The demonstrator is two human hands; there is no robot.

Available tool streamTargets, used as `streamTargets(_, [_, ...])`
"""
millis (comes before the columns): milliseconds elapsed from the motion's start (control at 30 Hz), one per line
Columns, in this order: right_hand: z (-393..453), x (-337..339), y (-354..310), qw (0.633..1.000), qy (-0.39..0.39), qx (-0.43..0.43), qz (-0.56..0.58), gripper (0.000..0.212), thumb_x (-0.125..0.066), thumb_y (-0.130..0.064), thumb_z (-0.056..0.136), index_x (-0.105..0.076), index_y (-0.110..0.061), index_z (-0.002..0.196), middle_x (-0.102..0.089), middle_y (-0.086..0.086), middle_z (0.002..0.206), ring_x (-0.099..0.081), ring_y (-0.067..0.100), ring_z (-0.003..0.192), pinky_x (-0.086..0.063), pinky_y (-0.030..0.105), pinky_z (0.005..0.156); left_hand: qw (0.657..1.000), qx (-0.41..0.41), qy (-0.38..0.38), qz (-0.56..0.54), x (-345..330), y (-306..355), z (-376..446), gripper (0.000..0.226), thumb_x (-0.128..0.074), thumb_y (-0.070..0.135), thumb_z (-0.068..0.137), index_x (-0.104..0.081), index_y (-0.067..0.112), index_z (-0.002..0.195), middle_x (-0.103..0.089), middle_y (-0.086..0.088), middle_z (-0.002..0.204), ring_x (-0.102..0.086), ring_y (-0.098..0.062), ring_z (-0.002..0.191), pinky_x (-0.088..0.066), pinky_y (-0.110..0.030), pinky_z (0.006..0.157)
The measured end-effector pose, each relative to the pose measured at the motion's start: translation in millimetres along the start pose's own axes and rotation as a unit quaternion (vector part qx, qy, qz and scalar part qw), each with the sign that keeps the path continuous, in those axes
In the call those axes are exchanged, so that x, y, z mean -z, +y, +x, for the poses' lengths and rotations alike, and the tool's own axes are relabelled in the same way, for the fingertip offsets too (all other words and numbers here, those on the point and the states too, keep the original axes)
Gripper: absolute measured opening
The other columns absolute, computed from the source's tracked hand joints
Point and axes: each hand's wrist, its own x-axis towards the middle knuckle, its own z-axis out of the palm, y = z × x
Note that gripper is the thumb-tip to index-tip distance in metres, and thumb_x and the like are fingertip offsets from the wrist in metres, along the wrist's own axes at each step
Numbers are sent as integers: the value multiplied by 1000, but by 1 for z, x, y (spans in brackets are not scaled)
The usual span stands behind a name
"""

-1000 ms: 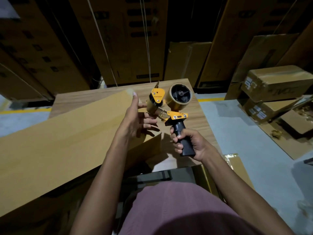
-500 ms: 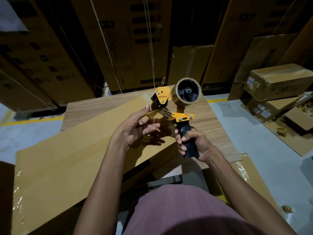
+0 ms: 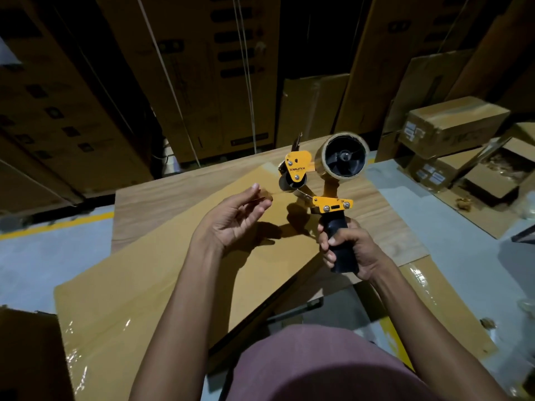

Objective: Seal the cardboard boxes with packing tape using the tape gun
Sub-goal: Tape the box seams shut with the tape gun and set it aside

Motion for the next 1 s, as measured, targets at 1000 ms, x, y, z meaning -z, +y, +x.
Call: streamTargets(1000, [90,-5,-34,943,206,16,-260,9,-60,7,83,-58,-1,86,-65,18,69,-57,27,51,-49,35,47,635,-173,89,748,-44,95,179,33,-80,-2,79,-74,11,108,-74,-5,100,-71,-18,93,-62,-38,77])
